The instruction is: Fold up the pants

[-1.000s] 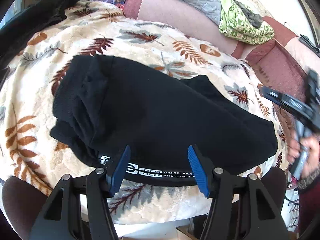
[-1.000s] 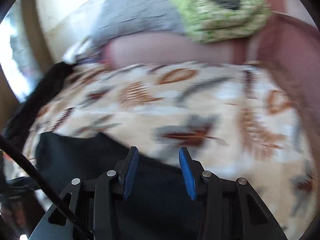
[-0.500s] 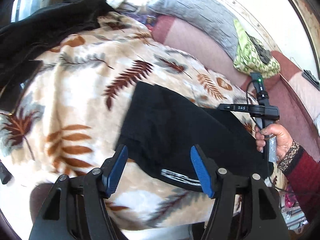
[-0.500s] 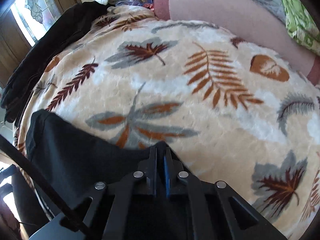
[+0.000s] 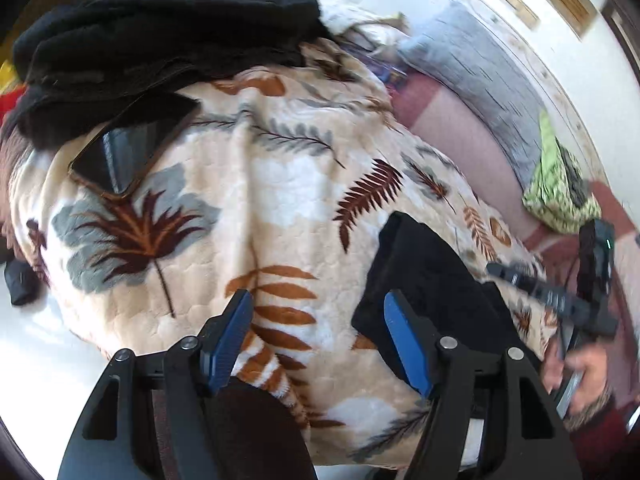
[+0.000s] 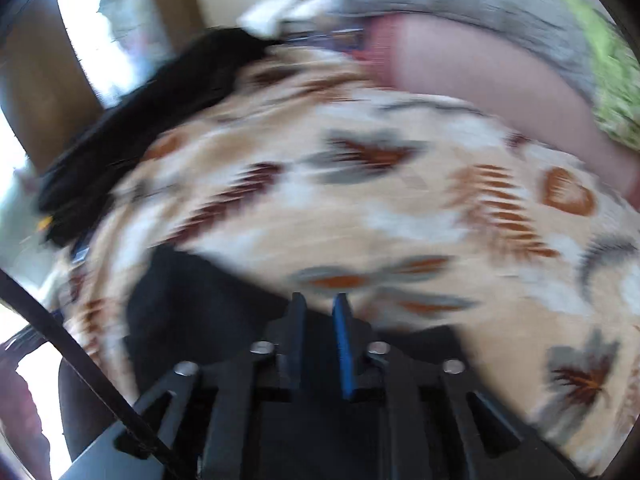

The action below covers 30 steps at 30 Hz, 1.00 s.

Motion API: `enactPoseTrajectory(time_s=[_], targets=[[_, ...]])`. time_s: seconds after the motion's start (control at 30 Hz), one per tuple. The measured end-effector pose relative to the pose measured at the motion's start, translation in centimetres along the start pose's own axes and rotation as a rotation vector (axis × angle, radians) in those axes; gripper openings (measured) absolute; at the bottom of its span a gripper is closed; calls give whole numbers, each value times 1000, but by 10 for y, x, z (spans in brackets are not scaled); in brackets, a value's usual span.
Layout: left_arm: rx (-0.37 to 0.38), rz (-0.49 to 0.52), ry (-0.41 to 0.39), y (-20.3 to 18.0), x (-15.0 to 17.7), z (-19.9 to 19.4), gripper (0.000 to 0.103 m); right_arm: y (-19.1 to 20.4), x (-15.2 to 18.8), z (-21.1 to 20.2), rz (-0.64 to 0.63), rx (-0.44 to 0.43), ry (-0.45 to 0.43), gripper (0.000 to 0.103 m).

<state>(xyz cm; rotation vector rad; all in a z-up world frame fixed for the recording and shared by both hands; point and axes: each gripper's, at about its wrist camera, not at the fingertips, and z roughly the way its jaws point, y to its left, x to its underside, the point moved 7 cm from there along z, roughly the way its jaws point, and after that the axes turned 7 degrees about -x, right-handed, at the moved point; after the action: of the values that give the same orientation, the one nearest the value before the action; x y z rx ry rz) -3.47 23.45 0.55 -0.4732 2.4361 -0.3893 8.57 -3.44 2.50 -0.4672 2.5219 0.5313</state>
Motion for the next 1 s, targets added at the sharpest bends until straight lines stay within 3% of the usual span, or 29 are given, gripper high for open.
enactPoseTrajectory(time_s=[0.1, 0.17, 0.23, 0.3, 0.33, 0.37, 0.4, 0.43, 0.6, 0.7, 0.87, 1.0], targets=[[22, -44, 5, 9, 1, -8, 67, 71, 16, 24, -117, -111, 49, 34], [11, -51, -8, 15, 2, -16, 67, 105, 25, 39, -190, -128, 65, 59], [3, -61, -24, 22, 4, -24, 68, 128, 32, 55, -257, -88, 73, 71], [0, -76, -34, 29, 5, -30, 68, 140, 37, 77, -331, -6, 93, 70], [-1, -84, -37, 33, 6, -32, 68, 142, 39, 86, -356, 15, 114, 51], [-2, -89, -39, 36, 6, -33, 68, 142, 43, 94, -373, 44, 139, 40], [-4, -94, -41, 40, 7, -35, 68, 142, 45, 92, -360, 38, 129, 35], [-7, -98, -43, 44, 8, -36, 68, 141, 43, 87, -329, 7, 122, 21], [-14, -114, -28, 50, 10, -31, 68, 147, 38, 73, -213, -91, 102, 21], [-10, -98, -29, 44, 12, -33, 69, 151, 44, 82, -198, -113, 123, 25], [-36, -69, -38, 38, 11, -38, 69, 162, 51, 83, -168, -177, 117, 68], [-49, -61, -32, 34, 12, -38, 70, 163, 52, 64, -193, -161, 74, 71]])
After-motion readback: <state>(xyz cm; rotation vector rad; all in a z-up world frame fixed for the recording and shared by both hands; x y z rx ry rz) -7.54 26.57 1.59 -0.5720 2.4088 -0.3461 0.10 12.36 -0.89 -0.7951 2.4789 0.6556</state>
